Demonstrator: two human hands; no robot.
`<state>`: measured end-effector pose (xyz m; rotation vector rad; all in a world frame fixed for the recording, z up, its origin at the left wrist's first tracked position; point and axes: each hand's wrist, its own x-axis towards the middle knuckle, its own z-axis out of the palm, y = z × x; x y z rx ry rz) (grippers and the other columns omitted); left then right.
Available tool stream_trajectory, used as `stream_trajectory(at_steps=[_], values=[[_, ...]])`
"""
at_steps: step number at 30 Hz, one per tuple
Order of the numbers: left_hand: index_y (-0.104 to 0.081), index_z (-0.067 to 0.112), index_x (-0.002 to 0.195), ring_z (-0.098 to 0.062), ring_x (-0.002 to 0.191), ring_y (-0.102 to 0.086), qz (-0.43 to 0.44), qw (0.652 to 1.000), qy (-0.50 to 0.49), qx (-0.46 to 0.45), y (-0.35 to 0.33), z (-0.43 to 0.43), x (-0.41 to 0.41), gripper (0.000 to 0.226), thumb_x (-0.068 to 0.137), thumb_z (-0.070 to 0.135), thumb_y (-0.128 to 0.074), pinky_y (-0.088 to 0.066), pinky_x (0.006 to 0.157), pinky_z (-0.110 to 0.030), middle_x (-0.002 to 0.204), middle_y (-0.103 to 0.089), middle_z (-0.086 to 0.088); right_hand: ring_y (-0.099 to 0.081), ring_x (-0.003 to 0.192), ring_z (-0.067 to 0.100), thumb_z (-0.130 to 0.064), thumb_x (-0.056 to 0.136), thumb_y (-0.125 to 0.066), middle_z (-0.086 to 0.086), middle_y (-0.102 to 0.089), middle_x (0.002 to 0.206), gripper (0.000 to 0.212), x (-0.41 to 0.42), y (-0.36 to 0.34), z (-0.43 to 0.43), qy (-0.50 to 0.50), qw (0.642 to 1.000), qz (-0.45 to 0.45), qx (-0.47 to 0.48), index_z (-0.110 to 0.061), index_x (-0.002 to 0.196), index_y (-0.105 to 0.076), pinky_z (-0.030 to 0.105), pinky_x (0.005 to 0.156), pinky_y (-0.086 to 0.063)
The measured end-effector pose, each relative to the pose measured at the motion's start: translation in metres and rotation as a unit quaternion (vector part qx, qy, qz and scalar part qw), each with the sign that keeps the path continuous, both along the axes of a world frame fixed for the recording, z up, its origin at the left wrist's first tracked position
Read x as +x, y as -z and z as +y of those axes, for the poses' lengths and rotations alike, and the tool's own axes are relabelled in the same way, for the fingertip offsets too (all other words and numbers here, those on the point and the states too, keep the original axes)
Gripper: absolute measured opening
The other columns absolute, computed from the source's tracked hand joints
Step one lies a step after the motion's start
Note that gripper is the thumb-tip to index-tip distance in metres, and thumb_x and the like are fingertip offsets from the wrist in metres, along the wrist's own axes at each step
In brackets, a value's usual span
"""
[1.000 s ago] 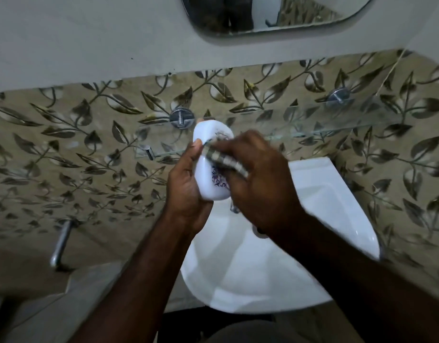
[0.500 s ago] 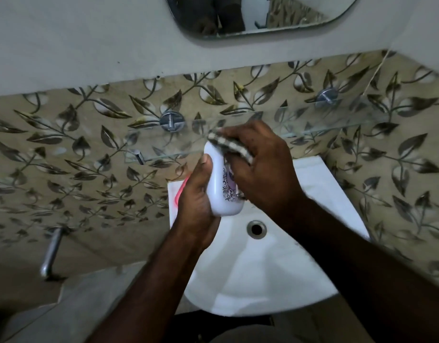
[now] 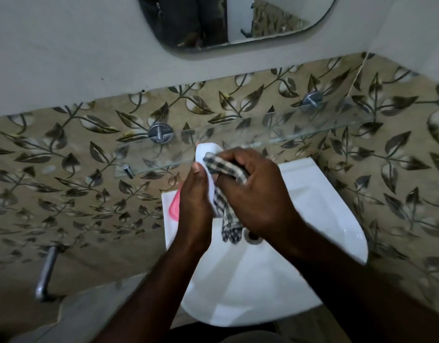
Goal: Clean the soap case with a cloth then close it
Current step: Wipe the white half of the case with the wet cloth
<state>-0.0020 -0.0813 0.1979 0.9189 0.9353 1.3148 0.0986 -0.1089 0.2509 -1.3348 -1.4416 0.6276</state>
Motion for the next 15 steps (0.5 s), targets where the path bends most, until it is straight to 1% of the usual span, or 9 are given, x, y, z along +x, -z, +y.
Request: stream_trajectory(at_steps=[3,4,6,7,9,10,11,13,15], values=[[-0.064,0.021,0.117,-0.012,0.113,-0.064,0.102,0.994,0.001,0.033,-0.003,-0.008,0.012,0.079,0.076,0.082,-0.036,-0.048,0.101,-0.040,0.116,-0.071,0.002,-0.063,0.081,0.003,-0.009,0.080,-0.068,-0.005,-0.067,0.090,0.022,0.016,-0.010,0.012,0.013,0.999,-0.030,-0.016,-0.021,0.098,-0.073,0.013,0.073,-0.047],[-0.065,0.022,0.113,-0.009,0.108,-0.066,0.120,0.991,-0.005,0.052,-0.002,-0.008,0.012,0.082,0.070,0.087,-0.039,-0.051,0.095,-0.038,0.108,-0.073,0.005,-0.062,0.081,0.002,-0.010,0.080,-0.068,-0.006,-0.066,0.090,0.022,0.019,-0.012,0.012,0.002,0.999,-0.041,-0.023,-0.022,0.098,-0.073,0.011,0.073,-0.045],[-0.066,0.017,0.114,-0.020,0.104,-0.068,0.139,0.987,0.006,0.082,-0.004,-0.006,0.010,0.089,0.066,0.089,-0.047,-0.054,0.090,-0.048,0.106,-0.074,-0.002,-0.063,0.084,0.003,-0.010,0.082,-0.069,-0.004,-0.066,0.091,0.022,0.024,-0.012,0.008,-0.039,0.998,-0.034,-0.037,-0.023,0.098,-0.074,0.013,0.078,-0.048],[-0.064,0.014,0.118,-0.025,0.105,-0.068,0.145,0.985,0.017,0.092,-0.004,-0.005,0.008,0.091,0.066,0.088,-0.049,-0.054,0.090,-0.052,0.109,-0.073,-0.006,-0.066,0.086,0.009,-0.008,0.083,-0.068,-0.001,-0.068,0.091,0.020,0.026,-0.011,0.006,-0.073,0.996,-0.011,-0.047,-0.021,0.097,-0.074,0.023,0.081,-0.053],[-0.060,0.010,0.125,-0.026,0.108,-0.067,0.157,0.981,0.026,0.110,-0.009,-0.002,0.006,0.098,0.065,0.087,-0.053,-0.056,0.090,-0.044,0.113,-0.071,-0.009,-0.069,0.084,0.032,-0.003,0.088,-0.062,0.013,-0.072,0.088,0.017,0.031,-0.008,0.000,-0.148,0.984,0.073,-0.071,-0.013,0.098,-0.073,0.047,0.079,-0.057],[-0.058,0.009,0.130,-0.024,0.111,-0.066,0.167,0.979,0.027,0.116,-0.010,-0.001,0.005,0.102,0.063,0.086,-0.054,-0.056,0.090,-0.038,0.117,-0.070,-0.010,-0.068,0.084,0.040,-0.001,0.090,-0.059,0.020,-0.071,0.089,0.018,0.035,-0.006,-0.002,-0.175,0.973,0.127,-0.084,-0.008,0.100,-0.072,0.054,0.077,-0.057],[-0.055,0.009,0.134,-0.023,0.115,-0.064,0.180,0.976,0.027,0.123,-0.012,0.001,0.004,0.106,0.062,0.086,-0.056,-0.055,0.092,-0.034,0.122,-0.068,-0.010,-0.068,0.084,0.043,0.002,0.091,-0.057,0.025,-0.070,0.090,0.019,0.039,-0.005,-0.004,-0.194,0.961,0.172,-0.095,-0.004,0.101,-0.071,0.055,0.077,-0.057],[-0.051,0.012,0.139,-0.023,0.119,-0.061,0.207,0.968,0.030,0.137,-0.014,0.004,0.004,0.106,0.062,0.085,-0.058,-0.051,0.099,-0.038,0.127,-0.065,-0.010,-0.068,0.079,0.038,0.007,0.091,-0.053,0.029,-0.069,0.091,0.022,0.043,-0.006,-0.007,-0.210,0.946,0.222,-0.104,-0.001,0.103,-0.070,0.045,0.072,-0.058],[-0.051,0.017,0.139,-0.020,0.120,-0.060,0.221,0.965,0.033,0.137,-0.016,0.005,0.005,0.099,0.064,0.080,-0.063,-0.049,0.101,-0.044,0.127,-0.065,-0.007,-0.069,0.077,0.032,0.011,0.089,-0.053,0.028,-0.070,0.089,0.023,0.046,-0.007,-0.007,-0.218,0.941,0.239,-0.103,0.002,0.103,-0.070,0.037,0.069,-0.057]])
